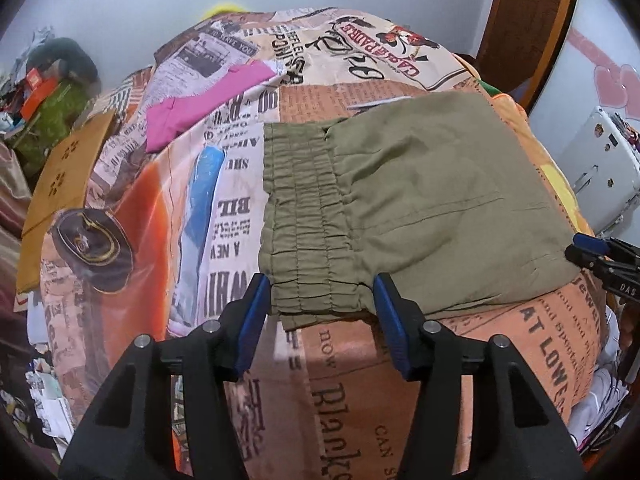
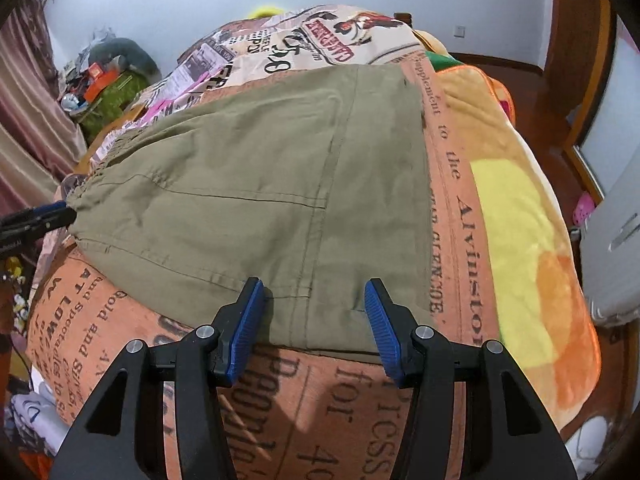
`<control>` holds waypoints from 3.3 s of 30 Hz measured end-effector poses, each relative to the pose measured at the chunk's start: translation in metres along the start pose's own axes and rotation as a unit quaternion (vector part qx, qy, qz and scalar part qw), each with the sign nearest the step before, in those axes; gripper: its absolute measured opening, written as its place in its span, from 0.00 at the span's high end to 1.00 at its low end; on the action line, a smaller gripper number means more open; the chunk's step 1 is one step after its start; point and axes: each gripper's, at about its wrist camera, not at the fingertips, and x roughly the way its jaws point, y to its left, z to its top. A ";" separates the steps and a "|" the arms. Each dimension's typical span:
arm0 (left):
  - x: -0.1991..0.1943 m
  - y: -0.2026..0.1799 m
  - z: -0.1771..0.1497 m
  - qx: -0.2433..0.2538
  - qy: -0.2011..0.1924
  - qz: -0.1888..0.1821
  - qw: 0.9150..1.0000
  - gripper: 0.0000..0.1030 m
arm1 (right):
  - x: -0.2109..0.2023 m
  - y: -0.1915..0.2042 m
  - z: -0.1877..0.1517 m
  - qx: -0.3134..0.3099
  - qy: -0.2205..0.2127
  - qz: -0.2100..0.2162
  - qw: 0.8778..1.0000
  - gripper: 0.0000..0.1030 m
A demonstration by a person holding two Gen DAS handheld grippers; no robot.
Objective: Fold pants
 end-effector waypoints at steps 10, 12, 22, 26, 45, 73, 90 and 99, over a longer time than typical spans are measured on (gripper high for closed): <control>0.009 0.012 -0.011 -0.040 -0.002 -0.022 0.999 0.39 | -0.004 -0.009 -0.008 0.009 0.003 0.002 1.000 0.56; 0.008 0.011 -0.009 -0.038 0.002 -0.021 0.999 0.39 | -0.004 -0.007 -0.007 0.008 0.003 -0.002 1.000 0.56; -0.026 0.012 0.029 -0.029 -0.038 -0.004 0.999 0.40 | -0.018 -0.007 0.013 -0.006 -0.009 -0.028 1.000 0.53; -0.031 0.020 0.053 -0.036 -0.057 -0.001 0.998 0.40 | -0.026 -0.007 0.028 -0.011 -0.029 -0.029 0.999 0.53; 0.036 0.031 0.134 -0.033 -0.041 0.013 0.999 0.40 | -0.008 -0.042 0.134 -0.023 -0.105 -0.055 0.993 0.53; 0.116 0.049 0.123 -0.092 0.040 -0.034 0.994 0.37 | 0.136 -0.084 0.193 -0.018 -0.003 -0.051 0.999 0.90; 0.101 0.050 0.126 -0.094 0.031 -0.007 0.995 0.36 | 0.121 -0.068 0.201 -0.062 0.025 -0.109 0.992 0.92; 0.042 0.030 0.146 -0.049 -0.030 -0.013 0.998 0.36 | 0.051 -0.018 0.204 -0.073 -0.035 -0.017 0.997 0.62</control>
